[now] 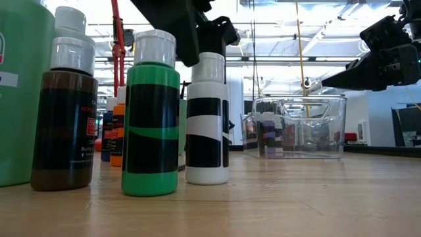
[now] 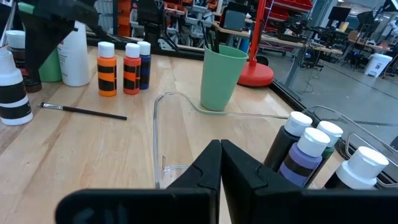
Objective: Pick & Place Paint Supplies
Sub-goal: Put the white paint bottle into the transparent bin
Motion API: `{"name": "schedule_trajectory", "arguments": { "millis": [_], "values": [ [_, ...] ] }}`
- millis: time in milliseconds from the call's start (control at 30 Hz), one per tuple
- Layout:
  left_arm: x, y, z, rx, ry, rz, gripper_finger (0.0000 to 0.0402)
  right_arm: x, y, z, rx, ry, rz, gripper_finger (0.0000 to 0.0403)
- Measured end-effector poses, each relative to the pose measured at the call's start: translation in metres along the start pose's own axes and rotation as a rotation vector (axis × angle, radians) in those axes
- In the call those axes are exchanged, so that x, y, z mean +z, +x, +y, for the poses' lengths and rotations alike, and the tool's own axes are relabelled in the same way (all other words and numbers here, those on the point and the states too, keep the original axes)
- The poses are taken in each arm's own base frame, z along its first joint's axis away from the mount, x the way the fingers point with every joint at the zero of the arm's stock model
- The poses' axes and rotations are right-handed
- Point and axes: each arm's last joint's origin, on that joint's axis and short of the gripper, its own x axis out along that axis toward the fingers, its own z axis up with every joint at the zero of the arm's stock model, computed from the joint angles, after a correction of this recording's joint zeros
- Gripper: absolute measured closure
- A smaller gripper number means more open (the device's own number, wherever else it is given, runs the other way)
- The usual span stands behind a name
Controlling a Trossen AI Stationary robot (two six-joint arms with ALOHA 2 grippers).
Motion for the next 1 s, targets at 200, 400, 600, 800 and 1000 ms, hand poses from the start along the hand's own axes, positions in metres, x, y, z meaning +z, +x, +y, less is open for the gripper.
{"name": "schedule_trajectory", "arguments": {
  "millis": [200, 400, 600, 800, 1000],
  "values": [
    [-0.002, 0.0028, -0.0016, -0.049, 0.018, 0.005, 0.0119, 0.0001, 0.0, 0.0, 0.0, -0.001, -0.001, 0.0399],
    [-0.0011, 0.0031, -0.0012, -0.048, 0.022, -0.006, 0.0175, 0.0, 0.0, 0.0, 0.0, -0.001, 0.0, 0.0399],
    [0.0001, 0.003, -0.0007, -0.046, 0.057, -0.02, 0.0226, 0.0, 0.0, 0.0, 0.0, -0.001, 0.0, 0.0399],
    [0.0001, 0.003, 0.0002, -0.045, 0.071, -0.021, 0.0263, 0.0, 0.0, 0.0, 0.0, -0.001, 0.0, 0.0399],
    [0.0028, 0.0021, 0.0033, -0.065, 0.047, -0.053, 0.0308, 0.0, 0.0, 0.0, 0.0, -0.001, 0.0, 0.0399]
  ]
}}
